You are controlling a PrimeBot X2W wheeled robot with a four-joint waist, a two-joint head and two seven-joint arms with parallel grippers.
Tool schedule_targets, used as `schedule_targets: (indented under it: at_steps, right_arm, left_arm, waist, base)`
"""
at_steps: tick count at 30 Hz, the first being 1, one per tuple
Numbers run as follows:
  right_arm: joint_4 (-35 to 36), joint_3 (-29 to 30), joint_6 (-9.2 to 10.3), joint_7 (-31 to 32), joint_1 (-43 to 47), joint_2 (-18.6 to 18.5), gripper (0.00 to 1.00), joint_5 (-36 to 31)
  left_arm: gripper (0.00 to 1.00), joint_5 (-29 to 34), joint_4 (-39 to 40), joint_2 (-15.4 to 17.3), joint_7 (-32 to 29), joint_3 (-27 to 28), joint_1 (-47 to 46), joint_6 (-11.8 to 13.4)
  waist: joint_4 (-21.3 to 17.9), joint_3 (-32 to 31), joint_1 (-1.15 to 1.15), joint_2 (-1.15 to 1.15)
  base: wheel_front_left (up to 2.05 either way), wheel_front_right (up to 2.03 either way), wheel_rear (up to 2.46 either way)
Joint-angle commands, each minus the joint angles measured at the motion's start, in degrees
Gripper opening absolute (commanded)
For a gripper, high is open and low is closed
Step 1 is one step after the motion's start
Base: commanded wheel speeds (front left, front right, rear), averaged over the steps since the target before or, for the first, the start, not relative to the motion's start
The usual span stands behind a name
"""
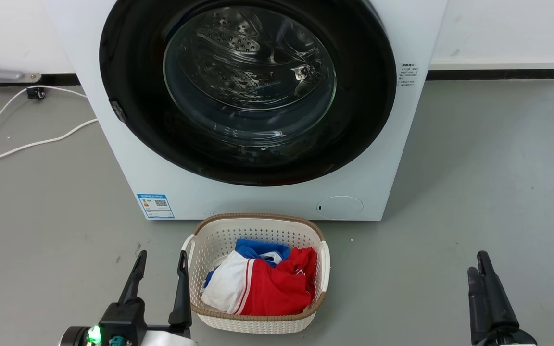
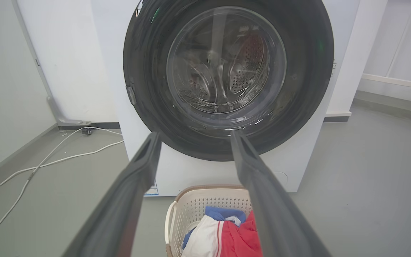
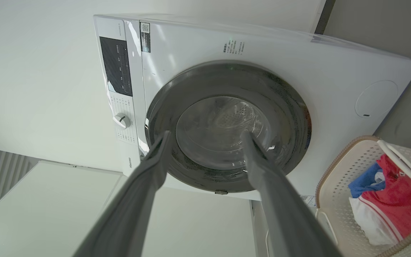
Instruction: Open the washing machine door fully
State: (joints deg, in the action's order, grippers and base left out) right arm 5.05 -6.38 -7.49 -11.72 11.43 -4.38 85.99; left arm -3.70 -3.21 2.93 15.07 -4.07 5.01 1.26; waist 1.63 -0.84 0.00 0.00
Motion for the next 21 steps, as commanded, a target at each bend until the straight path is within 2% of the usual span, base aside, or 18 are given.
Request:
schedule_targets:
  at_steps: [1, 8, 14, 17, 18, 19, 20, 21]
  right_arm:
    - [0.8, 0.1, 0.00, 1.3, 0.8, -0.6, 1.00, 1.9]
    - [3.5, 3.5, 0.00, 9.3, 2.9, -1.8, 1.00, 11.1]
    - [3.8, 7.1, 0.00, 15.5, 4.1, -0.5, 1.00, 14.1]
    - [3.5, 8.0, 0.00, 16.6, 4.1, -0.1, 1.00, 14.0]
    - [3.2, 8.4, 0.00, 16.9, 4.2, 0.1, 0.39, 13.8]
    - [3.1, 8.6, 0.00, 17.4, 4.2, 0.3, 0.13, 13.7]
    - [3.0, 8.8, 0.00, 17.7, 4.1, 0.5, 0.00, 13.4]
    - [2.9, 9.0, 0.00, 18.0, 4.1, 0.6, 0.00, 13.2]
  left_arm:
    - [1.00, -0.1, -0.1, 0.0, 0.2, 0.1, 0.4, 0.2]
    - [1.00, -0.2, -0.1, 0.0, 0.2, 0.3, 0.3, 0.1]
    - [1.00, -0.3, -0.3, 0.0, 0.2, 0.4, 0.2, 0.0]
    - [1.00, -0.2, -0.3, 0.0, 0.2, 0.5, 0.2, 0.0]
    - [1.00, -0.2, -0.4, 0.0, 0.2, 0.5, 0.2, 0.0]
    - [1.00, -0.2, -0.4, 0.0, 0.2, 0.5, 0.1, 0.0]
    - [1.00, -0.2, -0.4, 0.0, 0.2, 0.5, 0.1, 0.1]
    - [1.00, -0.2, -0.4, 0.0, 0.2, 0.5, 0.1, 0.1]
  waist:
    - [0.0, 0.0, 0.00, 0.00]
    - [-0.2, 0.1, 0.00, 0.00]
    - [-0.2, 0.2, 0.00, 0.00]
    - [-0.2, 0.2, 0.00, 0.00]
    - [-0.2, 0.2, 0.00, 0.00]
    - [-0.2, 0.2, 0.00, 0.00]
    - [-0.1, 0.2, 0.00, 0.00]
    - [-0.2, 0.2, 0.00, 0.00]
  base:
    - [0.00, 0.00, 0.00]
    - [0.00, 0.00, 0.00]
    - [0.00, 0.00, 0.00]
    - [0.00, 0.00, 0.00]
    - [0.00, 0.00, 0.00]
    - [0.00, 0.00, 0.00]
    - [0.00, 0.00, 0.00]
    - [0.00, 0.00, 0.00]
